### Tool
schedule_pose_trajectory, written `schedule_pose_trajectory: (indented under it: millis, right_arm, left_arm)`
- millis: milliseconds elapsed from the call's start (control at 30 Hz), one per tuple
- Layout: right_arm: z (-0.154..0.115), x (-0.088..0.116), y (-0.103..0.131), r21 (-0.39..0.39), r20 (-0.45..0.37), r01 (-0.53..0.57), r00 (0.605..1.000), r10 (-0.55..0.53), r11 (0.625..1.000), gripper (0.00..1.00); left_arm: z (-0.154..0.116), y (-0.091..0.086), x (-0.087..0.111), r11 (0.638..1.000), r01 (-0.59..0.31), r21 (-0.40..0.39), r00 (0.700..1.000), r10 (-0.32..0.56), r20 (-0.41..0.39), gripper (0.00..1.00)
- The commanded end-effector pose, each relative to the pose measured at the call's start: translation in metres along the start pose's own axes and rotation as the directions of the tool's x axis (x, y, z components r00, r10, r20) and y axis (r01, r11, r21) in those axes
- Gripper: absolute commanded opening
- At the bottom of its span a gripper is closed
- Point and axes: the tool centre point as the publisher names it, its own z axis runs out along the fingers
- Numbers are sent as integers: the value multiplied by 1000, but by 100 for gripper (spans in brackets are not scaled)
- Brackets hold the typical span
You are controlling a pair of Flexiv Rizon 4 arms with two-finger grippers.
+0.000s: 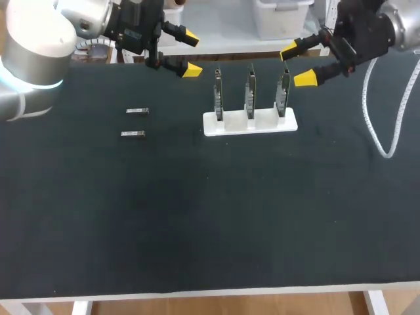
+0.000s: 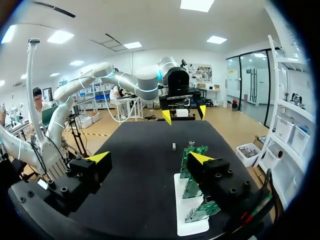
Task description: Pick up the optical module with the left hand, and insert it into the network port with the right hand.
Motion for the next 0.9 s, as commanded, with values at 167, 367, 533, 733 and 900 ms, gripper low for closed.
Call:
schedule_pose_trajectory:
  millis: [167, 367, 533, 733, 900]
  right_arm:
    - [1, -1, 7, 286, -5, 2, 1000, -1, 958, 100]
    - [1, -1, 7, 286, -5, 2, 1000, -1, 958, 100]
    - [-19, 10, -17, 226, -121, -19, 992, 48, 974, 100]
    - [-37, 1, -40, 215, -156, 5, 987, 30, 977, 100]
    - [-35, -5, -59, 160, -143, 24, 990, -1, 987, 100]
  left_arm:
    - [0, -1, 0, 1000, 1, -4, 1000, -1, -2, 100]
    - [0, -1, 0, 1000, 1, -4, 1000, -1, -2, 100]
    - [0, -1, 0, 1000, 1, -4, 1000, -1, -2, 100]
    - [0, -1, 0, 1000, 1, -4, 1000, -1, -2, 100]
    - [0, -1, 0, 1000, 1, -4, 1000, -1, -2, 100]
